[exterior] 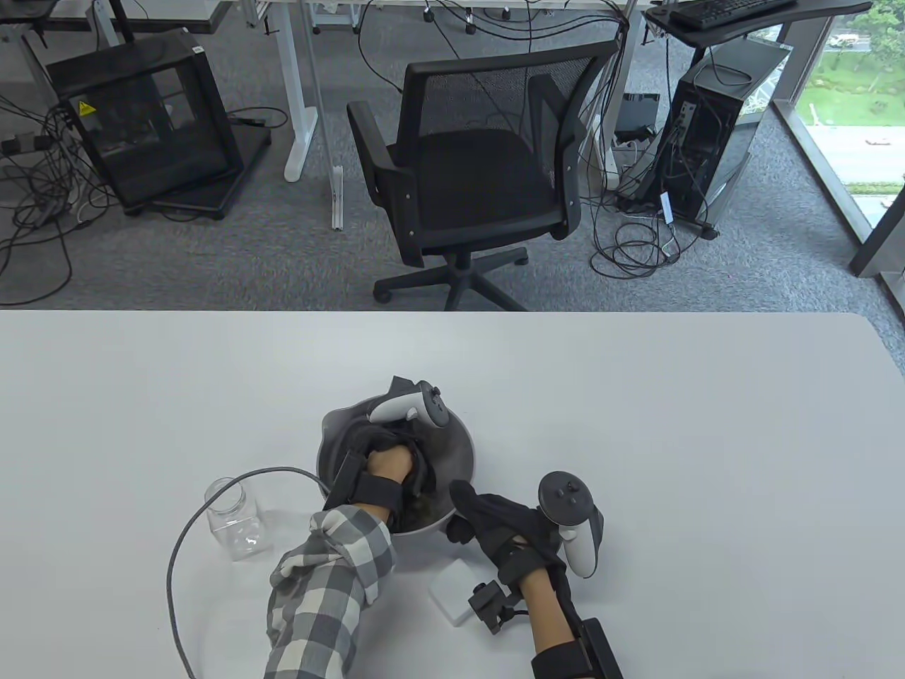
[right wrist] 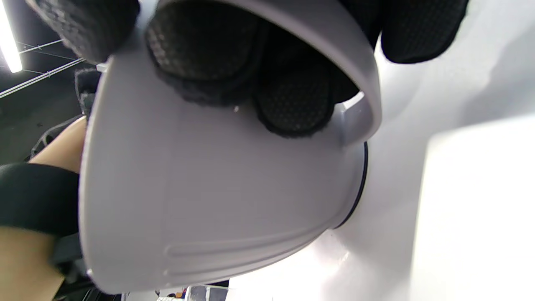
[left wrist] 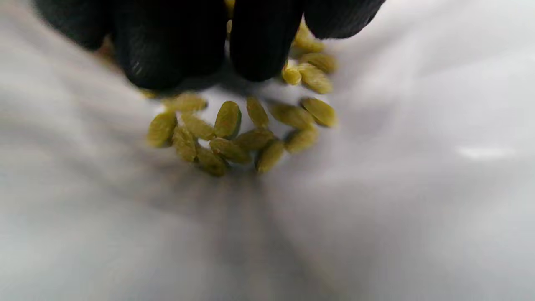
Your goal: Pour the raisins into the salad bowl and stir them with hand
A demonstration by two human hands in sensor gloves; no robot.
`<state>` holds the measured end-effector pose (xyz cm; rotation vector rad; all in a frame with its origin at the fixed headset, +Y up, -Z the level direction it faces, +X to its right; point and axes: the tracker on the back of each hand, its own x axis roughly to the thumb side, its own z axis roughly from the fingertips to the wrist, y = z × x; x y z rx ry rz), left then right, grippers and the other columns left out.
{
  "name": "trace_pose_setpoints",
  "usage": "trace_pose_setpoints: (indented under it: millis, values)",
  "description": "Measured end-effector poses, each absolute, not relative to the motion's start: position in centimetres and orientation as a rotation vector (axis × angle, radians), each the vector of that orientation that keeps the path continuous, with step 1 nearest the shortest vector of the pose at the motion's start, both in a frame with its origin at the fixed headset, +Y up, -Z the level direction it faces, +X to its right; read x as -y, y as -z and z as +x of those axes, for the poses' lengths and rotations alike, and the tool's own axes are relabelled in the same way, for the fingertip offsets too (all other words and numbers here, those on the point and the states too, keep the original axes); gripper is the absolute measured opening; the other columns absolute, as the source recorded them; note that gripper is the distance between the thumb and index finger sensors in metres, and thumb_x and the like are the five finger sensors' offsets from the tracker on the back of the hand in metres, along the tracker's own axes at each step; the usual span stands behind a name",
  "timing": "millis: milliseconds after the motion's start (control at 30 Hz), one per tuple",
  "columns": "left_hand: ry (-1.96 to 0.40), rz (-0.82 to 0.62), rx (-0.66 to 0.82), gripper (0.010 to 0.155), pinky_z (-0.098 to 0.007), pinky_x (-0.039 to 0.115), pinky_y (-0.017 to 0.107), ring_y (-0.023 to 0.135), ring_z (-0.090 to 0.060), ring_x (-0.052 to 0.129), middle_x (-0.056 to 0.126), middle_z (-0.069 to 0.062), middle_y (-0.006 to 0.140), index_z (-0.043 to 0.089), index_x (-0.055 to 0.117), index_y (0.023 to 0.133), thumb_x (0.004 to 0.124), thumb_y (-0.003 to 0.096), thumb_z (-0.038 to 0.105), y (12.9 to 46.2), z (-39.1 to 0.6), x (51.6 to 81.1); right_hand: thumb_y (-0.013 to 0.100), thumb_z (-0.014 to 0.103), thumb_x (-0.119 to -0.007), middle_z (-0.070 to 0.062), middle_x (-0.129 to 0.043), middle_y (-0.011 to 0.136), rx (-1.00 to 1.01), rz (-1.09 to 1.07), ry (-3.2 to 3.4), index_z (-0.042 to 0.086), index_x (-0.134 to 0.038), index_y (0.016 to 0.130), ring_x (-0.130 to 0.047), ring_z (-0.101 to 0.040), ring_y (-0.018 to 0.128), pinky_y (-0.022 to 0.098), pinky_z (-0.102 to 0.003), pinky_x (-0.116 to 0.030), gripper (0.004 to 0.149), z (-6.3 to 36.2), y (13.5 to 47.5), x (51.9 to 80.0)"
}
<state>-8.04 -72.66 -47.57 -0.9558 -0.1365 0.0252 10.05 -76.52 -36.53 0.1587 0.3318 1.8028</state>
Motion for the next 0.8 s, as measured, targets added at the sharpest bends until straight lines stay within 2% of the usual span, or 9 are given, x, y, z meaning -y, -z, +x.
trace_pose_setpoints:
  millis: [100, 200, 300, 367, 400, 467, 600, 667, 800]
  values:
    - [-0.154, -1.023, 0.325, 0.056, -0.077, 0.048, 0.065, 0.087, -0.061, 0.061, 0.052, -0.035, 0.102, 0.002, 0.071, 0.098, 0.069, 0.0588, 0.043, 47.2, -7.4, 73.2, 0.050, 0.069, -0.062, -0.014, -0.096, 0.060, -0.322, 0.152, -1.812, 0.015, -0.089, 0.044, -0.080, -0.037, 0.079, 0.058, -0.066, -0.062, 0.061, 10.0, 36.4, 76.5]
    - [-0.377, -1.118, 0.496, 0.046, -0.067, 0.067, 0.062, 0.084, -0.052, 0.076, 0.081, -0.022, 0.090, -0.002, 0.093, 0.072, 0.075, 0.0528, 0.035, 46.8, -6.8, 73.4, 0.050, 0.069, -0.063, -0.014, -0.096, 0.060, -0.313, 0.147, -1.808, 0.014, -0.089, 0.043, -0.080, -0.037, 0.079, 0.058, -0.066, -0.061, 0.061, 9.9, 36.4, 76.4]
    - [-0.301, -1.165, 0.346, 0.046, -0.063, 0.080, 0.052, 0.070, -0.049, 0.093, 0.100, -0.017, 0.073, -0.001, 0.106, 0.051, 0.080, 0.0507, 0.036, 46.7, -7.6, 74.2, 0.050, 0.069, -0.063, -0.014, -0.096, 0.061, -0.332, 0.169, -1.815, 0.014, -0.089, 0.044, -0.080, -0.036, 0.079, 0.058, -0.065, -0.062, 0.061, 10.0, 36.5, 76.3]
    - [-0.039, -1.004, 0.154, 0.052, -0.073, 0.073, 0.052, 0.072, -0.063, 0.086, 0.086, -0.035, 0.087, -0.004, 0.094, 0.082, 0.075, 0.0569, 0.037, 47.1, -8.3, 72.9, 0.050, 0.069, -0.063, -0.013, -0.096, 0.060, -0.321, 0.130, -1.810, 0.014, -0.089, 0.044, -0.081, -0.036, 0.079, 0.058, -0.065, -0.063, 0.061, 10.0, 36.5, 76.3]
    - [0.018, -0.975, 0.122, 0.051, -0.072, 0.071, 0.055, 0.076, -0.060, 0.084, 0.063, -0.039, 0.100, 0.004, 0.084, 0.091, 0.071, 0.0588, 0.041, 47.2, -8.3, 72.6, 0.050, 0.069, -0.063, -0.014, -0.096, 0.060, -0.325, 0.132, -1.806, 0.014, -0.089, 0.044, -0.081, -0.036, 0.079, 0.058, -0.065, -0.062, 0.061, 9.9, 36.4, 76.3]
    - [0.051, -0.916, 0.145, 0.054, -0.071, 0.067, 0.059, 0.079, -0.056, 0.079, 0.059, -0.034, 0.100, 0.009, 0.064, 0.102, 0.066, 0.0603, 0.043, 47.3, -8.1, 72.7, 0.050, 0.069, -0.063, -0.014, -0.096, 0.060, -0.336, 0.148, -1.814, 0.014, -0.089, 0.045, -0.081, -0.036, 0.078, 0.057, -0.065, -0.063, 0.061, 9.5, 36.2, 76.2]
    - [0.009, -0.872, 0.228, 0.047, -0.067, 0.072, 0.059, 0.078, -0.052, 0.085, 0.069, -0.031, 0.098, 0.010, 0.074, 0.096, 0.066, 0.0606, 0.040, 47.1, -7.8, 71.7, 0.050, 0.069, -0.063, -0.017, -0.096, 0.067, -0.256, 0.115, -1.876, 0.011, -0.091, 0.051, -0.079, -0.040, 0.081, 0.057, -0.067, -0.061, 0.064, 9.4, 35.7, 75.8]
    - [-0.069, -0.735, 0.263, 0.047, -0.064, 0.078, 0.055, 0.072, -0.048, 0.093, 0.080, -0.027, 0.093, 0.010, 0.075, 0.095, 0.066, 0.0597, 0.039, 46.4, -8.1, 69.4, 0.051, 0.068, -0.063, -0.023, -0.092, 0.074, -0.266, 0.101, -1.940, 0.005, -0.090, 0.059, -0.073, -0.046, 0.084, 0.058, -0.070, -0.056, 0.069, 9.6, 35.5, 75.1]
    - [-0.284, -0.461, 0.369, 0.047, -0.064, 0.076, 0.056, 0.073, -0.048, 0.091, 0.079, -0.027, 0.095, 0.009, 0.072, 0.098, 0.066, 0.0607, 0.038, 42.5, -10.3, 62.4, 0.051, 0.070, -0.059, -0.035, -0.057, 0.103, -0.130, 0.174, -2.151, -0.002, -0.062, 0.098, -0.040, -0.058, 0.095, 0.058, -0.080, -0.035, 0.085, 10.3, 34.7, 73.1]
